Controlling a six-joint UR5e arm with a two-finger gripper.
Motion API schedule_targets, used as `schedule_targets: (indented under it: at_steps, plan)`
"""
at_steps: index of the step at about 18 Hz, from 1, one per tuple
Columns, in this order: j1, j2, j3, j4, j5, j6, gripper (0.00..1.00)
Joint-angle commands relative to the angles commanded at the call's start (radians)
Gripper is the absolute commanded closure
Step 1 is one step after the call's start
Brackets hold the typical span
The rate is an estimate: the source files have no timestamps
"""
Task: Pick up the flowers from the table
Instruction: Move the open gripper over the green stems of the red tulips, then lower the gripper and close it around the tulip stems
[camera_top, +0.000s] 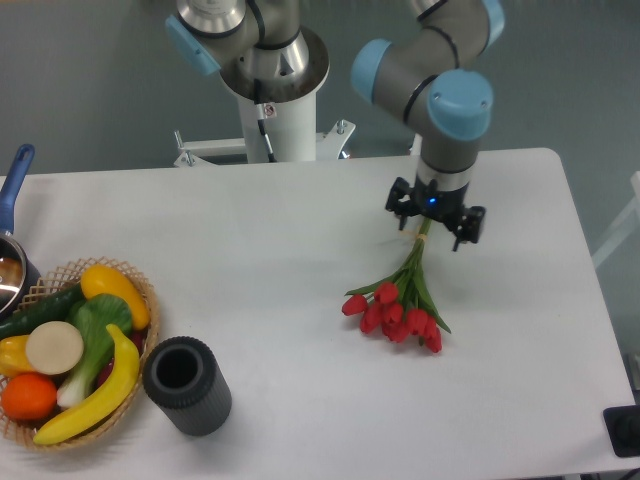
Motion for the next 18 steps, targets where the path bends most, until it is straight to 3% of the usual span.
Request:
schedule_targets:
  at_steps: [4,12,13,15,16,17,18]
  plan:
    - [-0.021,-0.075,0.028,0.027,-0.002,-0.018,0.00]
    - [-0.049,-0.147,0.090,0.058,-0.008,-0.078,0.00]
    - [-0.051,-0.143,0.087,0.055,-0.005,-0.087,0.12]
    - [-0.052,-0.135,0.083,0.057,-0.006,-0.168,0.70]
    - [-0.054,-0.137,0.087,0.055,-0.008,-0.214,0.91]
    - [-0.057,-0.137,0.092,0.055,-0.008,-0.256,1.00]
    - [-0.057,-0.134,0.097,0.055,-0.008,-0.279,1.00]
